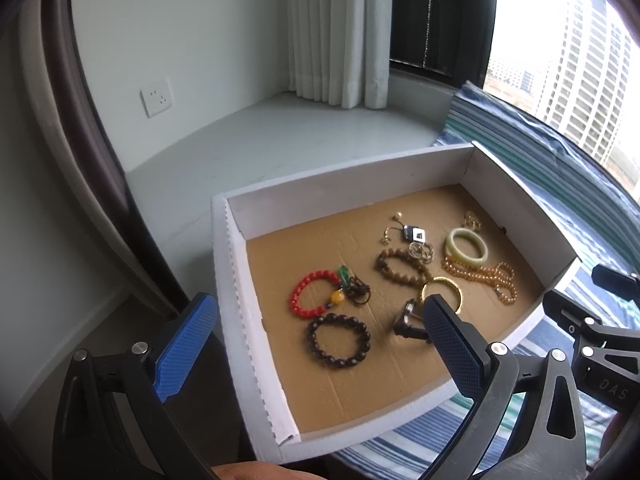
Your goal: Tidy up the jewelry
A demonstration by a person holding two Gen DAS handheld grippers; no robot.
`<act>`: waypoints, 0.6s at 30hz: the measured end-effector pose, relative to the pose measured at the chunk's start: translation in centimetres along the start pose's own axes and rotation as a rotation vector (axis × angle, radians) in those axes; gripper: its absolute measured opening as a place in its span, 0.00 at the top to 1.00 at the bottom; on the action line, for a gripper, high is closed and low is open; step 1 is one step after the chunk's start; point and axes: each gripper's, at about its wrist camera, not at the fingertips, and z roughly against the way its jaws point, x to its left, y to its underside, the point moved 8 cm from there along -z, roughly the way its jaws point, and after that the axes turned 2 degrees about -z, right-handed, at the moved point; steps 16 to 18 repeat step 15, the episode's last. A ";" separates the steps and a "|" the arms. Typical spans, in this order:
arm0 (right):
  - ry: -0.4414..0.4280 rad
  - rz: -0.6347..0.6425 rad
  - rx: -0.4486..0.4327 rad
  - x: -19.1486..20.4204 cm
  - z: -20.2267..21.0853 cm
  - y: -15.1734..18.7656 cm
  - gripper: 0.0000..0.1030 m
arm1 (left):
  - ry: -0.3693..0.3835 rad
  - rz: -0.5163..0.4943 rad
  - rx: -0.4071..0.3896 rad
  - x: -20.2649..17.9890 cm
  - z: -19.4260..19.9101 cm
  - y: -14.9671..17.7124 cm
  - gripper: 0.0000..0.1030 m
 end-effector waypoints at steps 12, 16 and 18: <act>0.001 -0.005 0.009 -0.1 -0.7 0.1 0.22 | 0.012 0.006 -0.009 -0.1 -0.1 0.0 0.01; -0.002 -0.007 0.012 -0.1 -0.7 0.2 0.22 | 0.006 0.003 -0.016 -0.2 -0.2 -0.1 0.01; -0.002 -0.007 0.012 -0.1 -0.7 0.2 0.22 | 0.006 0.003 -0.016 -0.2 -0.2 -0.1 0.01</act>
